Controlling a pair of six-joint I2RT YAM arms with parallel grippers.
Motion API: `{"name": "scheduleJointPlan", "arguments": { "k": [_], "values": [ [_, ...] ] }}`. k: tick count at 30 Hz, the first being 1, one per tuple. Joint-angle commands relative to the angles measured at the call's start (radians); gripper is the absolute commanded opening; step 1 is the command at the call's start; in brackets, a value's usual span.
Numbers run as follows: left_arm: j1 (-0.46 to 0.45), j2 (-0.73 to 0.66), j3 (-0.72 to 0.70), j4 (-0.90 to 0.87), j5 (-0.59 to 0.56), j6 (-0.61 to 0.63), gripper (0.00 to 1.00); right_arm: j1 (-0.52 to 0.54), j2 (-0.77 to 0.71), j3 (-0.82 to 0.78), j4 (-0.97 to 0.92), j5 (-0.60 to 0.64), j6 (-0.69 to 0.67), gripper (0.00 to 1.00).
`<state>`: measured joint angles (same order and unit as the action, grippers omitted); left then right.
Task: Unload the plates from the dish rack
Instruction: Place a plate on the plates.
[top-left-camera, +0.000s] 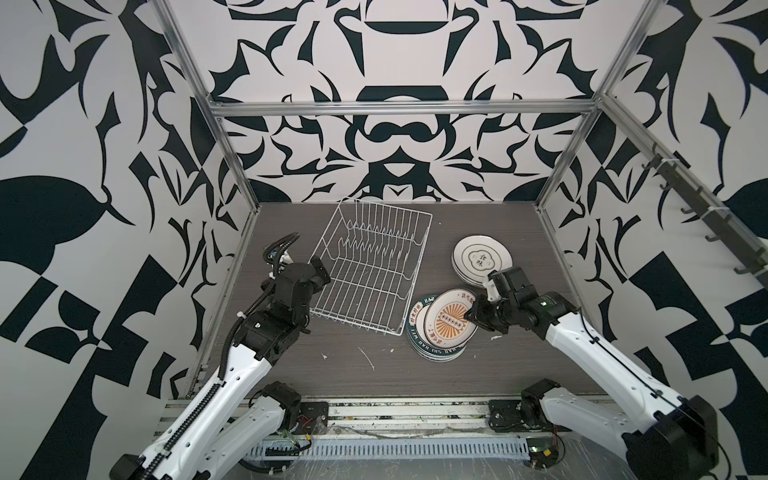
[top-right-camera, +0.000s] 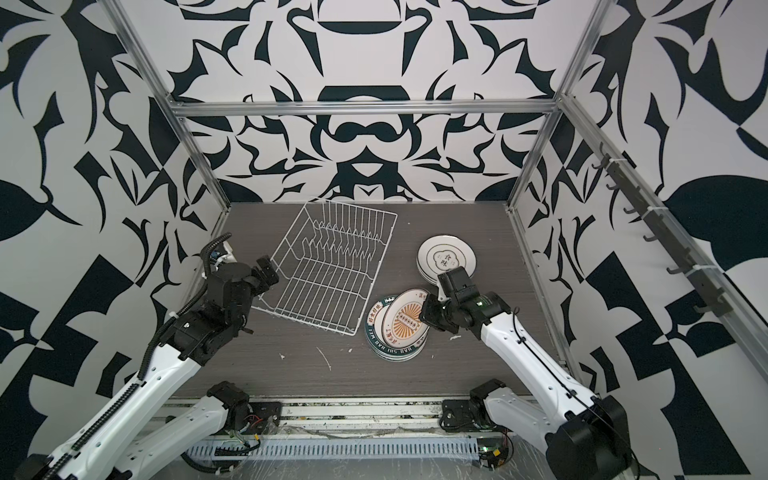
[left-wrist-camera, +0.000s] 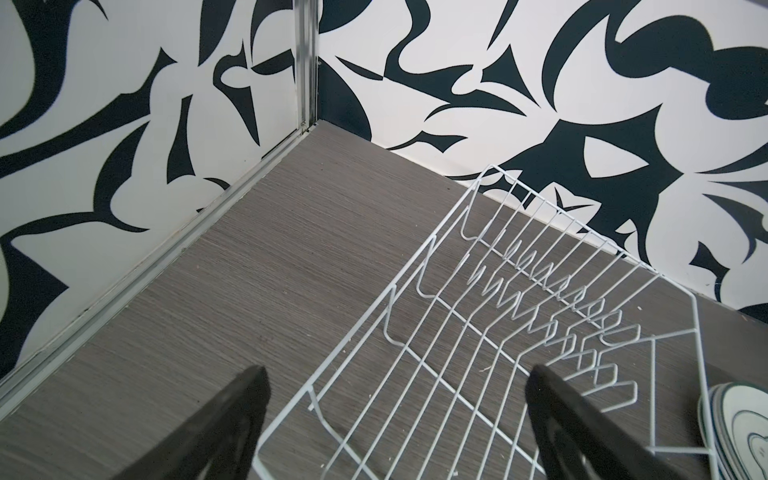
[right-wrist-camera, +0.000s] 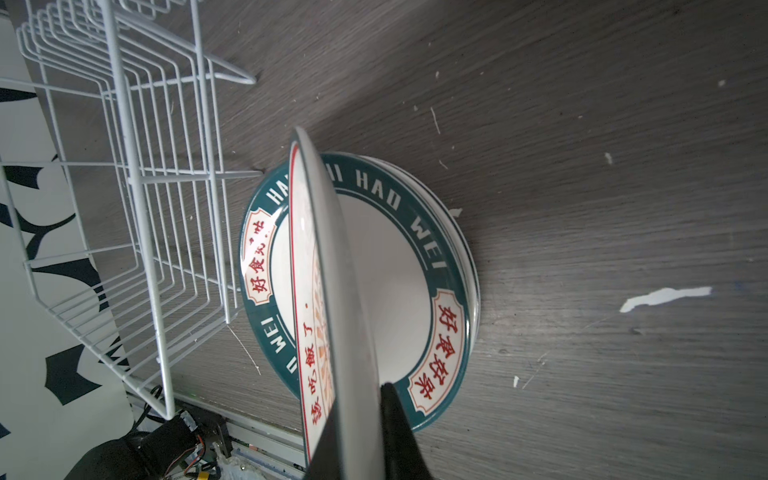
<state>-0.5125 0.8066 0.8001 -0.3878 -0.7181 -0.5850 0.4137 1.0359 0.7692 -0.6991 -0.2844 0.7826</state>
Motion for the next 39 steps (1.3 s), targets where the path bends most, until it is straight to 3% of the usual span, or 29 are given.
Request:
{"name": "scheduleJointPlan", "arguments": {
  "k": [1, 4, 13, 21, 30, 39],
  "values": [
    [0.002, -0.014, -0.009, 0.047, -0.027, 0.017, 0.99, 0.014, 0.025, -0.017, -0.063, 0.057, -0.016, 0.17],
    [0.001, -0.007, -0.006, 0.045, -0.024, 0.018, 0.99, 0.028, 0.044, -0.015, -0.068, 0.067, -0.016, 0.24],
    [0.001, -0.010, -0.009, 0.045, -0.035, 0.031, 0.99, 0.054, 0.085, -0.008, -0.050, 0.081, -0.014, 0.30],
    [0.001, -0.017, -0.015, 0.050, -0.046, 0.043, 0.99, 0.060, 0.103, -0.004, -0.039, 0.097, -0.008, 0.43],
    [0.002, -0.012, -0.015, 0.049, -0.044, 0.050, 0.99, 0.075, 0.169, 0.026, -0.025, 0.095, -0.015, 0.49],
    [0.001, -0.012, -0.020, 0.044, -0.091, 0.070, 0.99, 0.110, 0.215, 0.066, -0.038, 0.135, -0.013, 0.62]
  ]
}}
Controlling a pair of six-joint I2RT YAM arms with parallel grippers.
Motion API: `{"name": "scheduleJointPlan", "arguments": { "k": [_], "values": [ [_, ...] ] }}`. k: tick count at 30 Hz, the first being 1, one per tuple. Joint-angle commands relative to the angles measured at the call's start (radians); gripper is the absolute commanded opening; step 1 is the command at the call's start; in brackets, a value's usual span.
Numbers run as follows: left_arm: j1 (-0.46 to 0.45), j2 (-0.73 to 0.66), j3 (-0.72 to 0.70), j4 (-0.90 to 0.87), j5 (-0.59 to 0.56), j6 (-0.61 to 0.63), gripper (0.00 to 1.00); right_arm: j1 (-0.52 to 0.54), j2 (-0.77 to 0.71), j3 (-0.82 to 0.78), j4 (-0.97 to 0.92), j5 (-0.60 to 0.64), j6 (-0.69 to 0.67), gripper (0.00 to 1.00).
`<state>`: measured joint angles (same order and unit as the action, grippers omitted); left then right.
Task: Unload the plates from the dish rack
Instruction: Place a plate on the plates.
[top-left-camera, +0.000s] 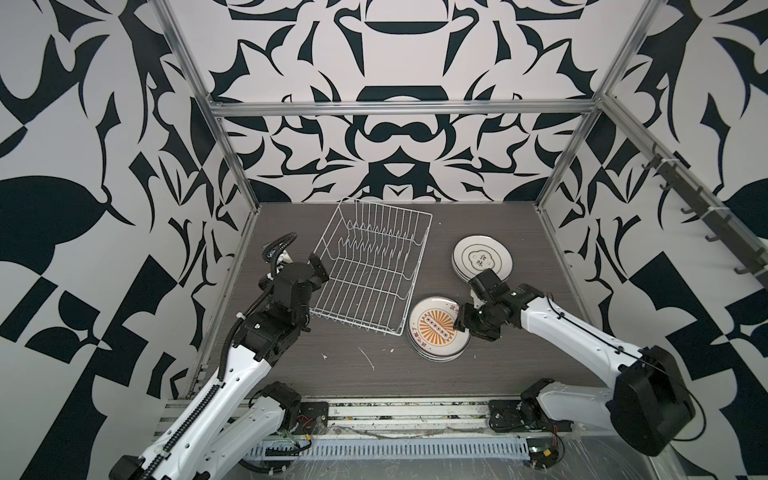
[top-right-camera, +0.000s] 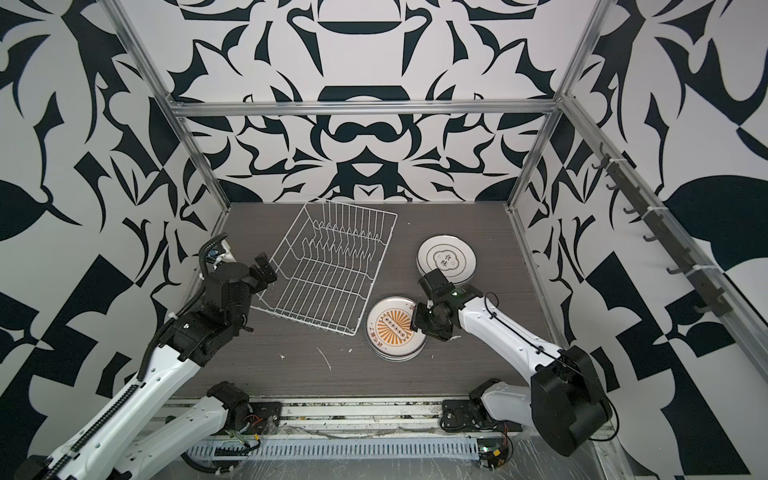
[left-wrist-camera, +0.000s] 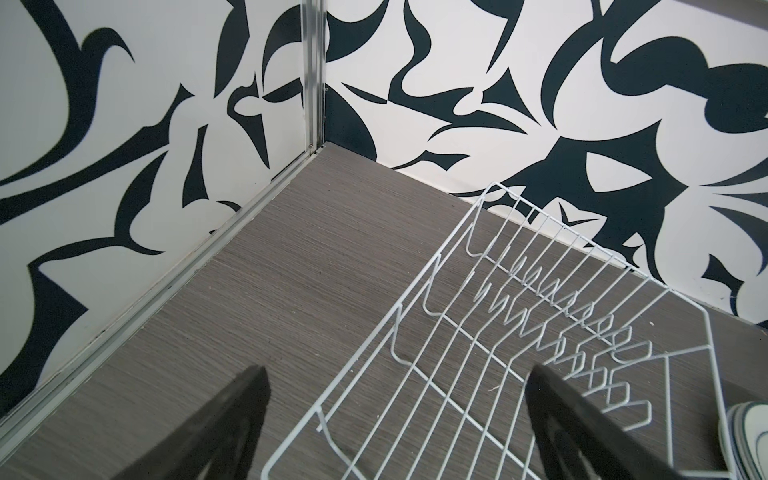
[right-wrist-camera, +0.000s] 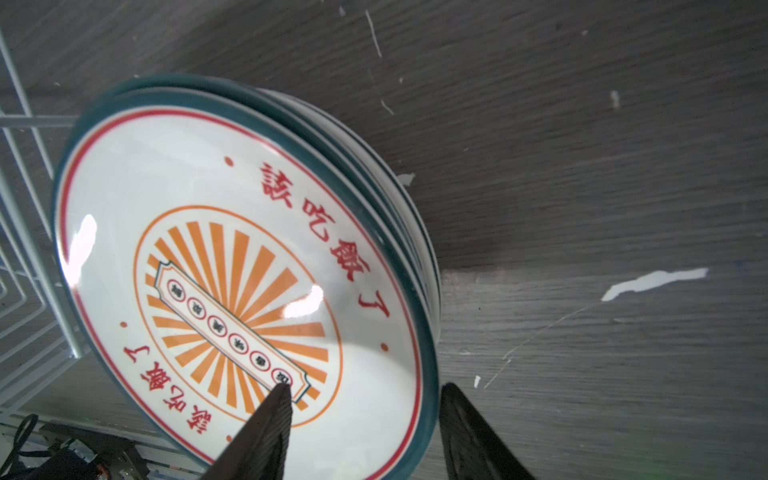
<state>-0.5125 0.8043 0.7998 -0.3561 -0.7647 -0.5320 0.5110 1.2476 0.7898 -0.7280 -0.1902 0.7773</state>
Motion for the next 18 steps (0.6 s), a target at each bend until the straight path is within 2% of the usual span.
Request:
{"name": "scheduleJointPlan", "arguments": {
  "k": [1, 6, 7, 8, 15, 18],
  "values": [
    [0.002, -0.011, -0.020, 0.018, -0.056, 0.023, 0.99, 0.017, 0.007, 0.055, -0.016, 0.056, -0.006, 0.63],
    [0.002, -0.009, -0.026, 0.061, -0.113, 0.046, 0.99, 0.033, 0.009, 0.106, -0.050, 0.140, -0.012, 0.67],
    [0.002, -0.007, -0.029, 0.072, -0.123, 0.057, 0.99, 0.034, 0.007, 0.119, -0.059, 0.159, -0.015, 0.71],
    [0.002, -0.003, -0.032, 0.088, -0.135, 0.067, 0.99, 0.033, 0.004, 0.134, -0.067, 0.184, -0.017, 0.88],
    [0.002, 0.068, -0.017, 0.100, -0.210, 0.110, 0.99, 0.033, 0.007, 0.299, -0.158, 0.372, -0.070, 0.95],
    [0.002, 0.105, -0.029, 0.149, -0.262, 0.154, 0.99, 0.034, 0.004, 0.363, -0.150, 0.526, -0.082, 0.95]
  ]
}}
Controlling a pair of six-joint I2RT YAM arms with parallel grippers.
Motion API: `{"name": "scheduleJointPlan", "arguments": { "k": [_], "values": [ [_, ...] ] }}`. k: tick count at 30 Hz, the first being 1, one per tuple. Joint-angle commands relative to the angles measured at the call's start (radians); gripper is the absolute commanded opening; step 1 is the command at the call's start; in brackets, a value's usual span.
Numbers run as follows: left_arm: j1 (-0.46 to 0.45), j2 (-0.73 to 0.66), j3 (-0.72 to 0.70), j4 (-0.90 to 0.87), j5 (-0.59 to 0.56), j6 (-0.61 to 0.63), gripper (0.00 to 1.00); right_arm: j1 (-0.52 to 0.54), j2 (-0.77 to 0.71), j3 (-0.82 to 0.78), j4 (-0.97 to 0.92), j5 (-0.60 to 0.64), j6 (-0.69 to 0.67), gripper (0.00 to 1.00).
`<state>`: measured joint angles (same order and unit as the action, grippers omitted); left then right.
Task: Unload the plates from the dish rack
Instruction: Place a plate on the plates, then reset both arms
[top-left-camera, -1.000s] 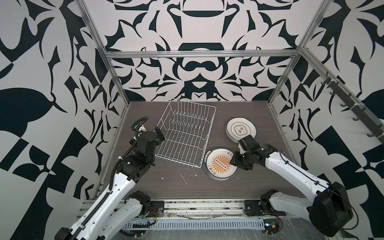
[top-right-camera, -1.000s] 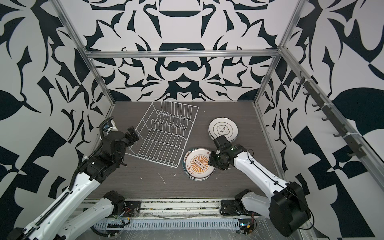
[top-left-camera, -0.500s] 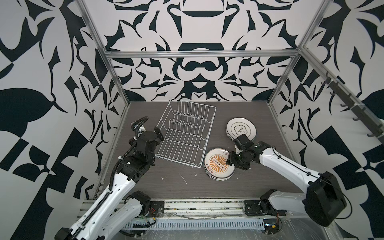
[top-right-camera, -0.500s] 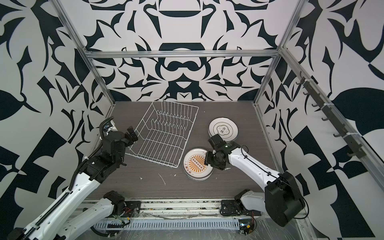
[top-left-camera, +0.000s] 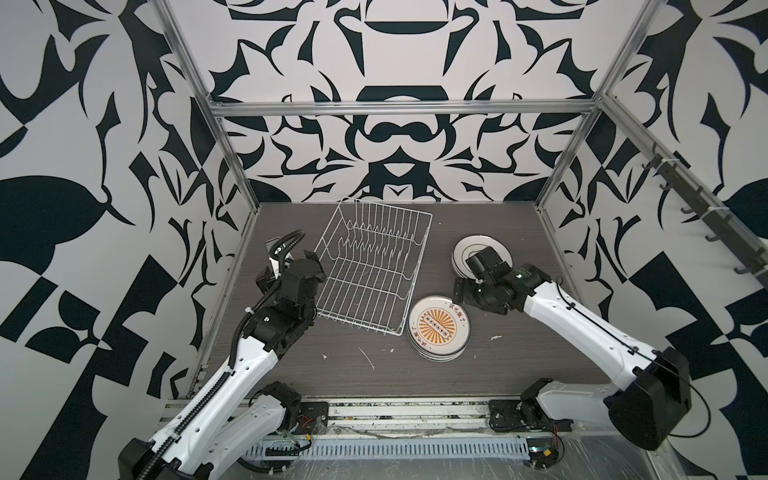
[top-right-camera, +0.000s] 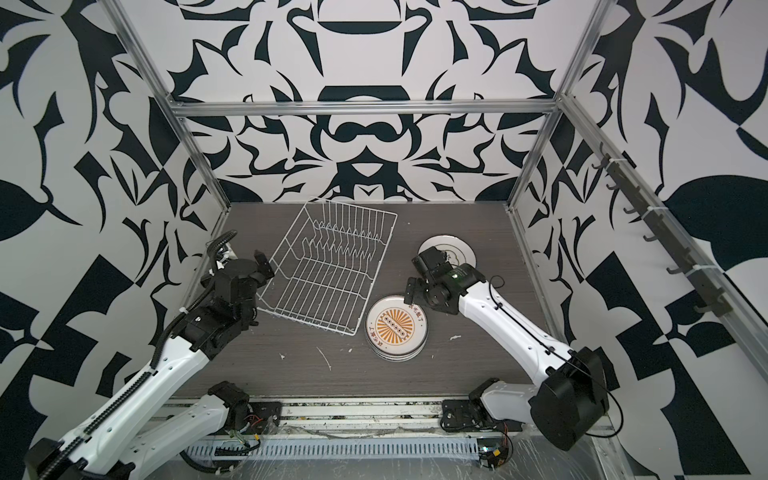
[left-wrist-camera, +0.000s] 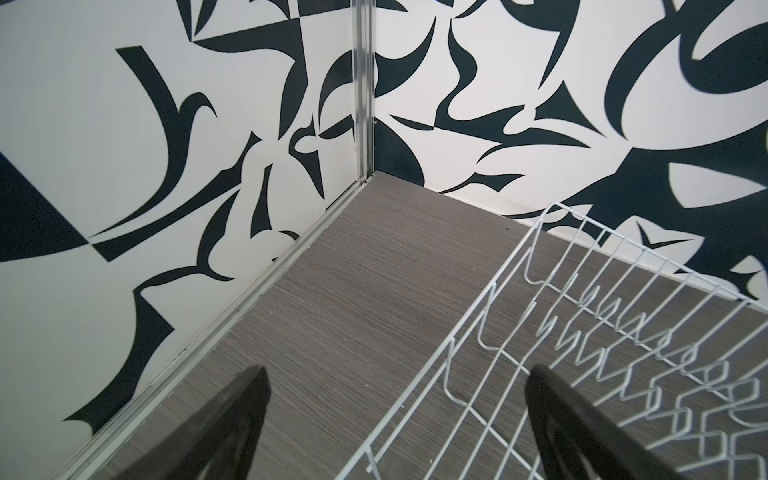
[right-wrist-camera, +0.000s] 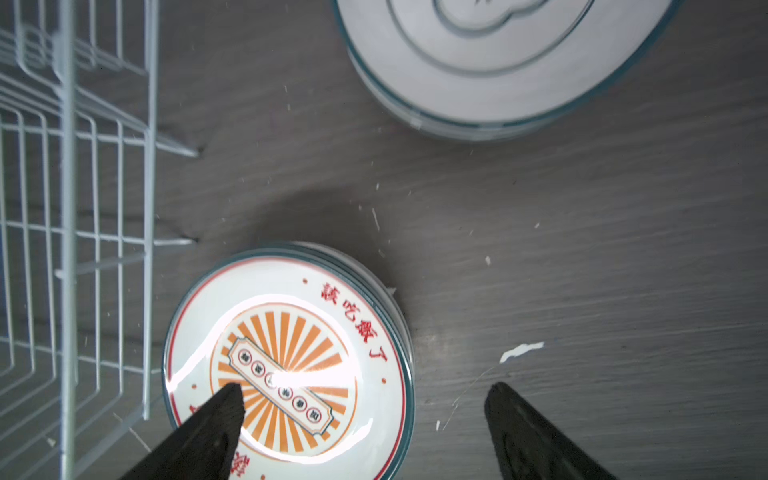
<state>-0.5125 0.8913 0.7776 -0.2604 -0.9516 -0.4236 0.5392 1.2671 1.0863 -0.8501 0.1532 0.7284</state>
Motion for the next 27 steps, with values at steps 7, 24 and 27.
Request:
{"name": "scheduleJointPlan", "arguments": {
  "k": [7, 24, 27],
  "values": [
    [0.007, 0.083, -0.018, 0.184, -0.155, 0.167, 0.99, 0.005, -0.056, 0.100, 0.088, 0.560, -0.116, 1.00],
    [0.202, 0.141, -0.318, 0.746, 0.142, 0.437, 0.99, -0.082, -0.161, -0.291, 0.709, 0.792, -0.589, 1.00],
    [0.231, 0.148, -0.362, 0.789, 0.217, 0.429, 0.99, -0.125, -0.157, -0.322, 0.695, 0.774, -0.538, 0.99]
  ]
}}
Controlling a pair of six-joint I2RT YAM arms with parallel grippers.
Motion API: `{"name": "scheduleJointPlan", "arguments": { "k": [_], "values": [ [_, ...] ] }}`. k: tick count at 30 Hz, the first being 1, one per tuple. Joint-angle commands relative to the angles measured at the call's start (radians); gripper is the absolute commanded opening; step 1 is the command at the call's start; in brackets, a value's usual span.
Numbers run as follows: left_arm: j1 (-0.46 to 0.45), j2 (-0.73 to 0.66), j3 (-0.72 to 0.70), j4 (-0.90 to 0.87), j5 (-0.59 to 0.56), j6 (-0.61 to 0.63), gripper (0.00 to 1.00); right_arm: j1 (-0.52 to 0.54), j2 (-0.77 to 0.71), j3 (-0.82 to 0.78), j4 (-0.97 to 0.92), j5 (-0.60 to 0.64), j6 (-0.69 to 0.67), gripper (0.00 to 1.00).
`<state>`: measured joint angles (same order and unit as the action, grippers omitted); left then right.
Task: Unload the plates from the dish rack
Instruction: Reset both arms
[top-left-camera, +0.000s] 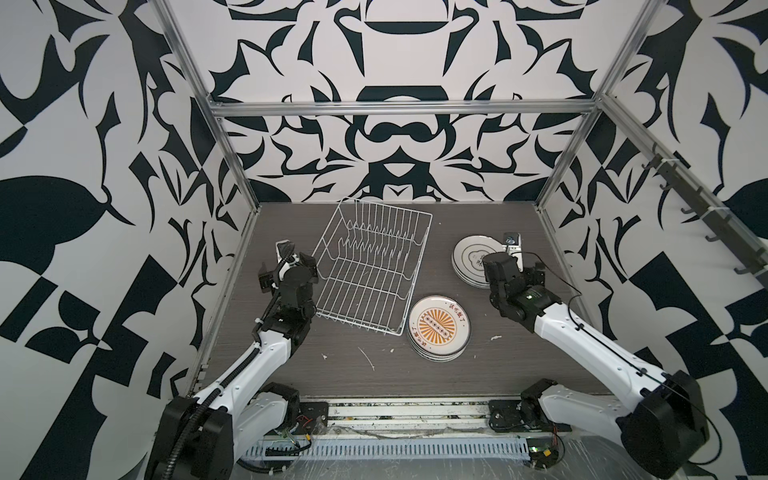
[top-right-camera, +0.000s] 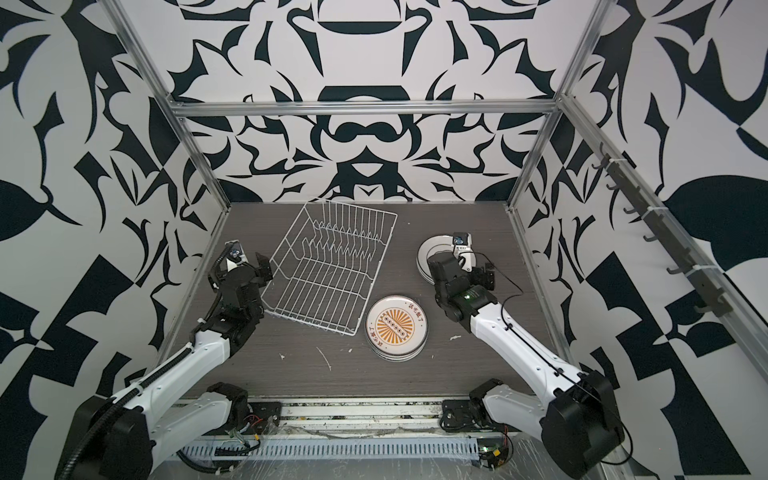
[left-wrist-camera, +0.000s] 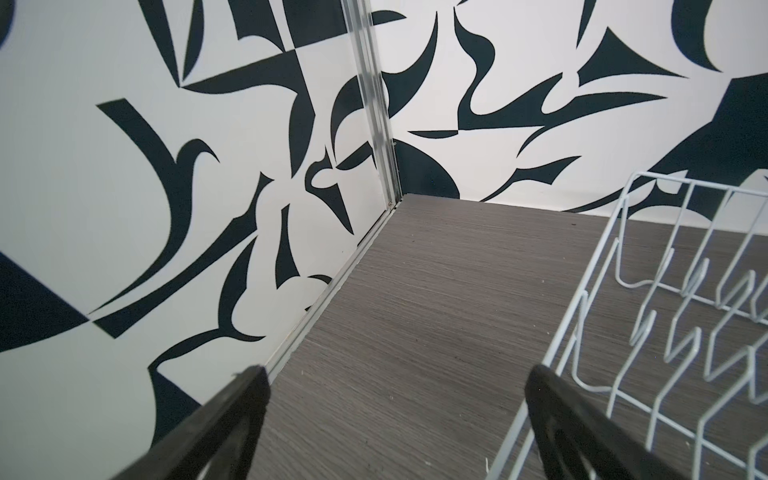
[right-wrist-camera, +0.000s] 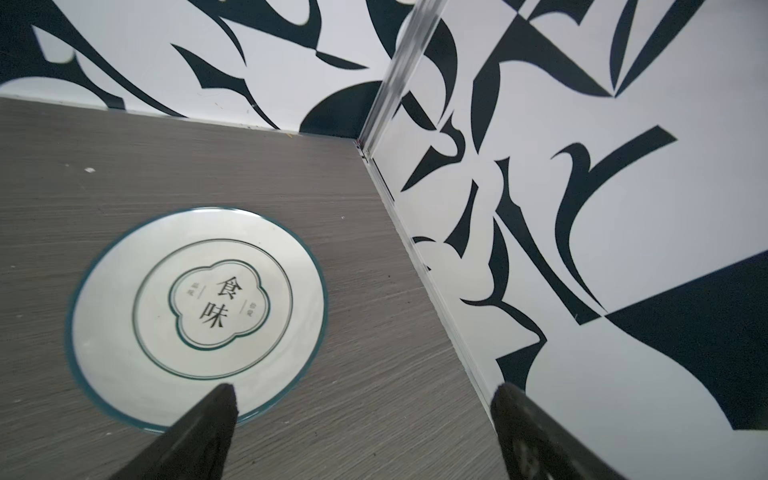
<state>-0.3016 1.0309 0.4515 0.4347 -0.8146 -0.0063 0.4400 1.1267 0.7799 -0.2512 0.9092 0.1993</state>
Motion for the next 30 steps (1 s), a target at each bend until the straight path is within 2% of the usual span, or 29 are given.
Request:
{"name": "scheduleJointPlan", "arguments": {
  "k": [1, 3, 5, 7, 10, 13, 15, 18, 21, 28, 30],
  "values": [
    [0.024, 0.012, -0.056, 0.125, 0.093, 0.027, 0.99, -0.037, -0.018, -0.038, 0.121, 0.003, -0.010, 0.99],
    [0.038, 0.029, -0.104, 0.242, 0.098, 0.046, 0.99, -0.049, -0.027, -0.110, 0.239, -0.002, -0.043, 0.99],
    [0.059, 0.066, -0.134, 0.317, 0.112, 0.040, 0.99, -0.049, -0.040, -0.204, 0.427, -0.017, -0.146, 1.00],
    [0.072, 0.113, -0.130, 0.323, 0.102, 0.024, 0.99, -0.054, -0.041, -0.237, 0.477, 0.000, -0.129, 0.99],
    [0.083, 0.181, -0.152, 0.416, 0.099, 0.014, 0.99, -0.072, -0.054, -0.344, 0.637, -0.099, -0.134, 1.00],
    [0.096, 0.235, -0.158, 0.443, 0.147, -0.007, 0.99, -0.101, -0.056, -0.393, 0.683, -0.208, -0.162, 1.00],
    [0.098, 0.308, -0.151, 0.459, 0.147, -0.012, 0.99, -0.110, -0.044, -0.418, 0.721, -0.193, -0.159, 1.00],
    [0.105, 0.384, -0.163, 0.571, 0.146, 0.014, 0.99, -0.127, -0.012, -0.447, 0.791, -0.202, -0.170, 1.00],
    [0.110, 0.419, -0.166, 0.613, 0.170, 0.034, 0.99, -0.139, 0.029, -0.463, 0.838, -0.253, -0.199, 1.00],
    [0.111, 0.556, -0.222, 0.893, 0.198, 0.089, 0.99, -0.175, 0.134, -0.492, 1.009, -0.385, -0.214, 1.00],
    [0.111, 0.549, -0.227, 0.889, 0.198, 0.078, 0.99, -0.196, 0.168, -0.502, 1.068, -0.414, -0.227, 1.00]
  ]
}}
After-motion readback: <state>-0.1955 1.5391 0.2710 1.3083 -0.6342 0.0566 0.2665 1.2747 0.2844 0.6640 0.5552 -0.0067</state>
